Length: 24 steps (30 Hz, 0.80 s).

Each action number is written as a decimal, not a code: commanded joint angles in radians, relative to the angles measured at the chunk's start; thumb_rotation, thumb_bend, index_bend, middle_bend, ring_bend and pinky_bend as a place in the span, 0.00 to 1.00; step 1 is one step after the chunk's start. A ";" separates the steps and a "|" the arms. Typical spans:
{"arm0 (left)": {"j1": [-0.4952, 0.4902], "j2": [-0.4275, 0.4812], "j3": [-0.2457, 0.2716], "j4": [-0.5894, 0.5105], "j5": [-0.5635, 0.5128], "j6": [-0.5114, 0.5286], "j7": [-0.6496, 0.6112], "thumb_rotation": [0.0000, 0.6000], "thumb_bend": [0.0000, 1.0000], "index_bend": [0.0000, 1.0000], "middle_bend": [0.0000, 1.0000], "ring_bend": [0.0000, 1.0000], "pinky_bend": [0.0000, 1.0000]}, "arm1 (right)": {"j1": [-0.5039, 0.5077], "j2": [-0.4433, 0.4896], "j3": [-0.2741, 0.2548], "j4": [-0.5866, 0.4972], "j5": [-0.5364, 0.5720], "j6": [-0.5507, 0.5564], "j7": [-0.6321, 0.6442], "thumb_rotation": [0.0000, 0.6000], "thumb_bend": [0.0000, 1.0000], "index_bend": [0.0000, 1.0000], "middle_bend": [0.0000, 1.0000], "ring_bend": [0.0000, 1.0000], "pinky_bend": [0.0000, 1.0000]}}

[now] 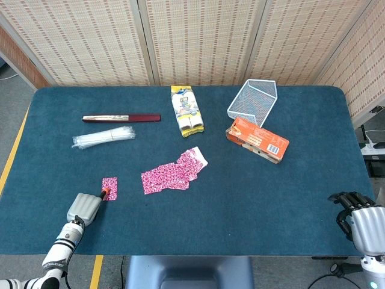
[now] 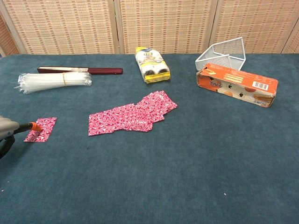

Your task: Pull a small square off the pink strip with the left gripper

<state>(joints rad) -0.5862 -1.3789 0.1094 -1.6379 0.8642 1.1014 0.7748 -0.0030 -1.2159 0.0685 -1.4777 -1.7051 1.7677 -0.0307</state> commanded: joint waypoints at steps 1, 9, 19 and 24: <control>0.015 0.015 0.000 -0.004 0.005 0.031 0.001 1.00 0.84 0.35 0.68 0.68 0.61 | 0.000 0.001 0.000 -0.002 0.001 -0.001 0.001 1.00 1.00 0.49 0.54 0.47 0.64; 0.032 0.033 -0.032 -0.054 0.070 0.113 0.005 1.00 0.84 0.40 0.68 0.68 0.61 | -0.001 0.008 -0.003 -0.007 -0.002 -0.001 0.006 1.00 1.00 0.49 0.54 0.47 0.64; -0.021 -0.056 -0.081 -0.037 0.159 0.040 -0.021 1.00 0.84 0.20 0.68 0.68 0.62 | -0.003 0.015 -0.003 -0.010 -0.001 0.000 0.018 1.00 1.00 0.49 0.54 0.47 0.64; -0.067 -0.123 -0.118 0.011 0.128 -0.029 -0.013 1.00 0.84 0.18 0.68 0.69 0.63 | -0.003 0.017 -0.004 -0.011 -0.002 -0.001 0.020 1.00 1.00 0.49 0.54 0.47 0.64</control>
<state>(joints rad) -0.6382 -1.4856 0.0048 -1.6419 1.0039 1.0891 0.7601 -0.0060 -1.1984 0.0645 -1.4886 -1.7069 1.7662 -0.0111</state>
